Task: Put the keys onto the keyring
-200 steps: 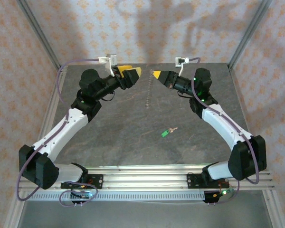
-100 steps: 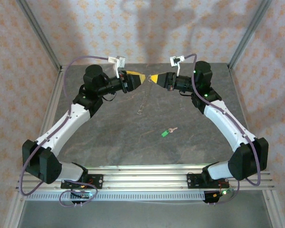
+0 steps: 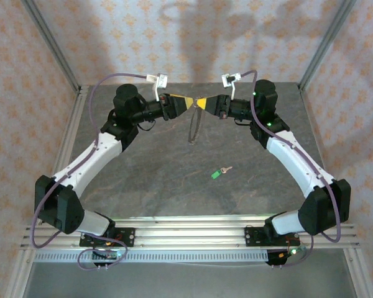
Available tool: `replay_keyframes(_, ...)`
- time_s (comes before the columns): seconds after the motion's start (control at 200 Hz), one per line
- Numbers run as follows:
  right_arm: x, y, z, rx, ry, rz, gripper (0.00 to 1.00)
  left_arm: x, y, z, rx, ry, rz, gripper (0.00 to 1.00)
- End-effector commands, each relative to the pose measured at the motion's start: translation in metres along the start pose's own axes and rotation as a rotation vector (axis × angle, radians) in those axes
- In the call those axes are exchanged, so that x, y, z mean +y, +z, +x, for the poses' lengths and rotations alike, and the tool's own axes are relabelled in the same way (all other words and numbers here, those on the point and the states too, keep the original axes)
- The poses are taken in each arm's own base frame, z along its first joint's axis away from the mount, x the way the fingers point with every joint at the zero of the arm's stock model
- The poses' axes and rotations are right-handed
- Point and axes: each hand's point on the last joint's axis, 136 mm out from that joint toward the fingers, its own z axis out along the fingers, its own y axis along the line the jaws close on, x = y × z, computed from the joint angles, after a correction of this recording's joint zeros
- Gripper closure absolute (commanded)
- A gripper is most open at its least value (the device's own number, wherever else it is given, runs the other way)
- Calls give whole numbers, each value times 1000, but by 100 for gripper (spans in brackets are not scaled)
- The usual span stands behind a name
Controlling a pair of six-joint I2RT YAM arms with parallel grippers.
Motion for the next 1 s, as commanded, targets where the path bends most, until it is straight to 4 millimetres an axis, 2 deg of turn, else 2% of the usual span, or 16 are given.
replay_keyframes(0.0, 18, -1, -15, -30, -79, -53, 100, -22, 2, -15, -27, 43, 78, 54)
replay_keyframes(0.39, 14, -1, -15, -42, -74, -40, 100, -38, 13, -7, 10, 53, 132, 62)
replay_keyframes(0.736, 11, -2, -13, -45, -70, -27, 100, -43, 17, -1, 27, 60, 145, 80)
replay_keyframes(0.996, 4, -2, -13, -51, -64, -5, 100, -44, 11, 6, 42, 74, 134, 79)
